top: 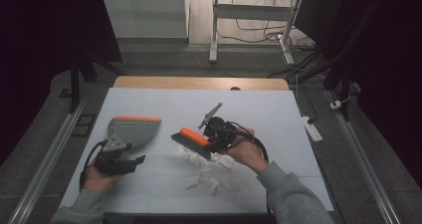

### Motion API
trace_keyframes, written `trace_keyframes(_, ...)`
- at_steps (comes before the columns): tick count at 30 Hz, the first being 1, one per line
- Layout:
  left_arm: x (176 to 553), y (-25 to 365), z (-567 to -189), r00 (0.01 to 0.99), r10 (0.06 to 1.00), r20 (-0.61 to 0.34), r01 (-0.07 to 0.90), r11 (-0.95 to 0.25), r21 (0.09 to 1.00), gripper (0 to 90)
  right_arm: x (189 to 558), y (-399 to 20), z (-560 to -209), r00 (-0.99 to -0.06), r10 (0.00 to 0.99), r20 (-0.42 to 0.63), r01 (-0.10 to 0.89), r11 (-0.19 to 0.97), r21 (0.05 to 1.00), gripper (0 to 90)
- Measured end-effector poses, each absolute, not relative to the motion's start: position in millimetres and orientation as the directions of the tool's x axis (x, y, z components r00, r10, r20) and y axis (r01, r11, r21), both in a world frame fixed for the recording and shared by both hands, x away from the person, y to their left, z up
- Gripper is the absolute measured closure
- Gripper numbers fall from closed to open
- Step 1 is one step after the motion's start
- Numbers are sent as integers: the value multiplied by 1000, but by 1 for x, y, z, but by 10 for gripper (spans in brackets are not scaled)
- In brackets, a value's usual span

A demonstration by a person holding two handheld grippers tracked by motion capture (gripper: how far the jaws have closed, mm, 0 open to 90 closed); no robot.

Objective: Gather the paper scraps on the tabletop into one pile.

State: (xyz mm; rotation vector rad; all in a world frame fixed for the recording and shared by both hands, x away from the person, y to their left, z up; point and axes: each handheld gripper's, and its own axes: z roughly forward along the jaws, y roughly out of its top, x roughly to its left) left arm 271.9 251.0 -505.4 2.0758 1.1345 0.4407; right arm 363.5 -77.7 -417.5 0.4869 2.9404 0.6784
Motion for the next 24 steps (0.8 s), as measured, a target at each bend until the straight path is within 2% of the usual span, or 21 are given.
trace_keyframes(6,271,259,-504,537,842,-44,587,-336,737,318,361,-46,-426,-936,347,63,333,813,477,705)
trace_keyframes(15,272,263,-505,526,849,-45,590,-326,738,319,369,6,-459,-926,343,160,375,776,508,705)
trace_keyframes(20,272,265,-505,525,850,-47,592,-325,738,319,381,8,-470,-908,383,171,414,754,510,705)
trace_keyframes(24,272,265,-505,526,849,-47,590,-324,740,320,392,-18,-471,-875,459,154,471,730,495,705)
